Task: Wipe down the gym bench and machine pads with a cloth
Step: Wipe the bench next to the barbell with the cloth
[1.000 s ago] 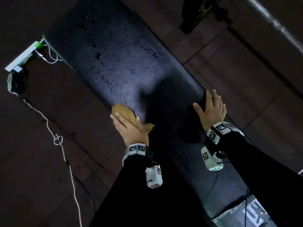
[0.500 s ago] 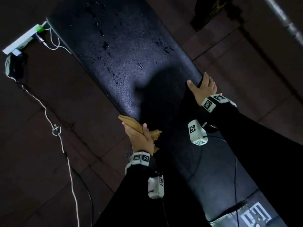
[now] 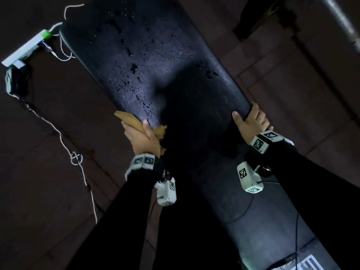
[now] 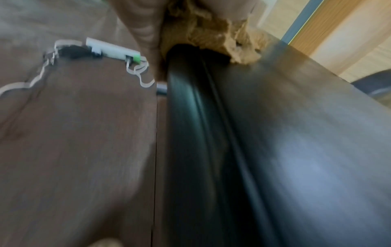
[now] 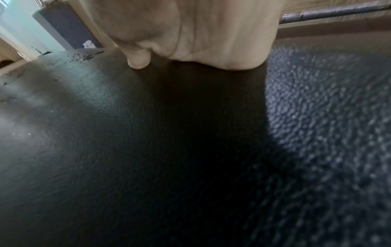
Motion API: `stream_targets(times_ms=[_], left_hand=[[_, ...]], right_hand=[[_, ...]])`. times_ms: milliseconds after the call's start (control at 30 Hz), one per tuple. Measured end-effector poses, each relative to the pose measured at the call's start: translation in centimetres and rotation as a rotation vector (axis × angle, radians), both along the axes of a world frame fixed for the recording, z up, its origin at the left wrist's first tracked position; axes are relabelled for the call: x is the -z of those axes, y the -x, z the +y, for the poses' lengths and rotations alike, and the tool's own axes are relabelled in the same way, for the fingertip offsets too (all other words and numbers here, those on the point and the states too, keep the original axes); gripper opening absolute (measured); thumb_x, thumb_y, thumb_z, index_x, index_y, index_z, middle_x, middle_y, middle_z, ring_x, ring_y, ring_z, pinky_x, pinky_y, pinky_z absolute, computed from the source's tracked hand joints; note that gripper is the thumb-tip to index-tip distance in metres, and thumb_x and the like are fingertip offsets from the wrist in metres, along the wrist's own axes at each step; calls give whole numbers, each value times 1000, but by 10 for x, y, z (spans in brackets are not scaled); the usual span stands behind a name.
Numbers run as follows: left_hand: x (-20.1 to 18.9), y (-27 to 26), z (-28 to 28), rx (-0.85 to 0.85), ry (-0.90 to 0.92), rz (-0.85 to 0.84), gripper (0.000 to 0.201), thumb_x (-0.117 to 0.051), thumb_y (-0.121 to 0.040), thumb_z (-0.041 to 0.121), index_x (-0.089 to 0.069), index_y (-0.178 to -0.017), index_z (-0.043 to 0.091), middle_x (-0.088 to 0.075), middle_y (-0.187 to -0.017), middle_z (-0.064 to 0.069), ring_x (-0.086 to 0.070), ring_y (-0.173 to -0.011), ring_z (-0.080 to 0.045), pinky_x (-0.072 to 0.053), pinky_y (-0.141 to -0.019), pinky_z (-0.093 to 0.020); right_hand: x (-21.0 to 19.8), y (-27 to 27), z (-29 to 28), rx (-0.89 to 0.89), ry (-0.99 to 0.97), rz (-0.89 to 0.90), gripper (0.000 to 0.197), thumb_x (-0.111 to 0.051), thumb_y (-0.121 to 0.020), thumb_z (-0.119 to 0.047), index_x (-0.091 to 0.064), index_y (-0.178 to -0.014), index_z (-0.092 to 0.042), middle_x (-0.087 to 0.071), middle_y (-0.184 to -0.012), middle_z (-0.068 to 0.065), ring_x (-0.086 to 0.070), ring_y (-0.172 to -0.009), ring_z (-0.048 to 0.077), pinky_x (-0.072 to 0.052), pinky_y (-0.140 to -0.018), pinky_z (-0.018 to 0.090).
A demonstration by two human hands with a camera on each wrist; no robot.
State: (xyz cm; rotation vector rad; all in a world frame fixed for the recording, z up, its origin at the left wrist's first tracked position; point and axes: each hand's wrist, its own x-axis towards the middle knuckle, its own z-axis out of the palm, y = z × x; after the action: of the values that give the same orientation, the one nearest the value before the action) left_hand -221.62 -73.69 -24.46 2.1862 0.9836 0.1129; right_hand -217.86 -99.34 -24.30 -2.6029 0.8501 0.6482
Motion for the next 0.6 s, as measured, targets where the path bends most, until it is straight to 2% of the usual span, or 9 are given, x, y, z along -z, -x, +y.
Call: stream_targets(times_ms=[67,100,200,300,400,433,500,600], left_hand=[[-2,20,-17,22,-66,-29,64,-56,-94,21,-29,-136,-19,-41,-136,-35,-36,-129,-37,-4,-105,-5],[-2,30,-25,26,-29,-23,65,-56,-94,20,-26,-137,-19,-38,-137,-36,-34,-129,-37,-2,-105,-1],[1,45,-36,43,94,57,72,-53,-95,25,-14,-143,-13,-28,-146,-32,-30,-135,-41,-9,-109,-13],[3,30,-25,94,6,53,74,-53,-95,25,-12,-142,-16,-23,-148,-34,-27,-137,-45,-11,-115,-25],[4,-8,0,141,-144,0,71,-53,-94,23,-18,-139,-20,-22,-146,-38,-28,-136,-47,-5,-116,-20],[4,-23,11,153,-175,1,72,-52,-95,25,-18,-139,-20,-19,-147,-38,-27,-136,-47,-7,-117,-25],[2,-54,33,201,-187,46,75,-45,-95,33,-13,-143,-14,-9,-151,-34,-17,-140,-46,-10,-117,-39],[-1,-90,60,334,-314,224,77,-29,-94,49,-7,-150,0,0,-158,-20,-1,-144,-41,-5,-115,-51]], right_hand=[[-2,0,2,-2,15,1,76,-41,-89,-61,-18,-149,-20,-25,-151,12,-23,-138,34,-11,-112,54],[-3,0,3,0,35,-13,75,-42,-89,-60,-19,-148,-20,-27,-150,12,-24,-137,34,-11,-112,54],[-2,1,6,1,56,-29,73,-43,-89,-58,-22,-147,-19,-31,-148,12,-27,-135,36,-12,-112,54],[-1,0,4,5,68,-30,73,-44,-89,-58,-24,-147,-18,-32,-147,12,-29,-134,36,-13,-111,54],[1,-1,2,20,49,9,74,-42,-88,-60,-22,-147,-20,-29,-149,10,-26,-136,35,-11,-112,54],[2,-2,2,27,33,23,74,-42,-88,-60,-21,-147,-21,-28,-149,10,-24,-137,34,-10,-112,54],[1,-3,1,40,11,39,74,-42,-88,-60,-20,-147,-21,-25,-150,9,-22,-138,33,-9,-113,53],[-4,-4,1,48,-13,69,73,-41,-88,-60,-17,-147,-23,-22,-152,7,-19,-139,31,-6,-114,52]])
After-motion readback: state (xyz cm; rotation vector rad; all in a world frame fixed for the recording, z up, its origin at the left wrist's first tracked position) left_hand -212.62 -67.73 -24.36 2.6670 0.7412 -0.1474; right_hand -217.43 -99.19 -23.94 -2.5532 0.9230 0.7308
